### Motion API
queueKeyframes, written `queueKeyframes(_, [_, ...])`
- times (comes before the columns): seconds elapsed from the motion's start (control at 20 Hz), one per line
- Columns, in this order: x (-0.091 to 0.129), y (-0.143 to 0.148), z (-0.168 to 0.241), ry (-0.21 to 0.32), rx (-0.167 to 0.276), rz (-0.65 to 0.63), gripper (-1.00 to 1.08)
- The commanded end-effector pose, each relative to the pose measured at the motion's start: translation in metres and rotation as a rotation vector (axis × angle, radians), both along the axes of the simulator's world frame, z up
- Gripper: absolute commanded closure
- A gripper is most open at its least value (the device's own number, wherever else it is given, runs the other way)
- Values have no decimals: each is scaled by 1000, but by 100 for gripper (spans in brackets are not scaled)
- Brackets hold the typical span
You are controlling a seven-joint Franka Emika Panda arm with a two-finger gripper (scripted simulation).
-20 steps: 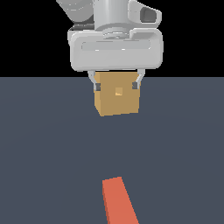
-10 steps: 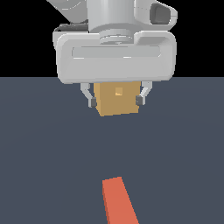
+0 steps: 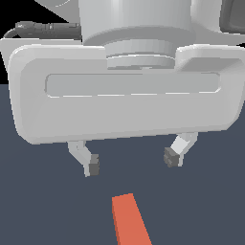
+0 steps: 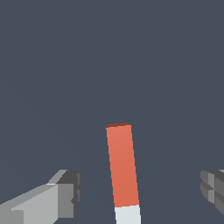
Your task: Insert the peg into the horizontal hole in a box.
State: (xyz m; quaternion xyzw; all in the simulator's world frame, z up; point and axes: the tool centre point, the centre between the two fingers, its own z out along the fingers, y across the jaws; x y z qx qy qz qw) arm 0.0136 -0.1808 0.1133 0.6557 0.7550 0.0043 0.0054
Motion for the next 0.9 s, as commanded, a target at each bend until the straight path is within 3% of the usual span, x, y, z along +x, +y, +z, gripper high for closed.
queueKeyframes(0.0, [2, -25, -9, 2, 0, 22, -92])
queueKeyframes(0.4, [13, -89, -33, 10, 0, 74, -92])
queueKeyframes(0.85, [22, -121, -45, 13, 0, 102, -92])
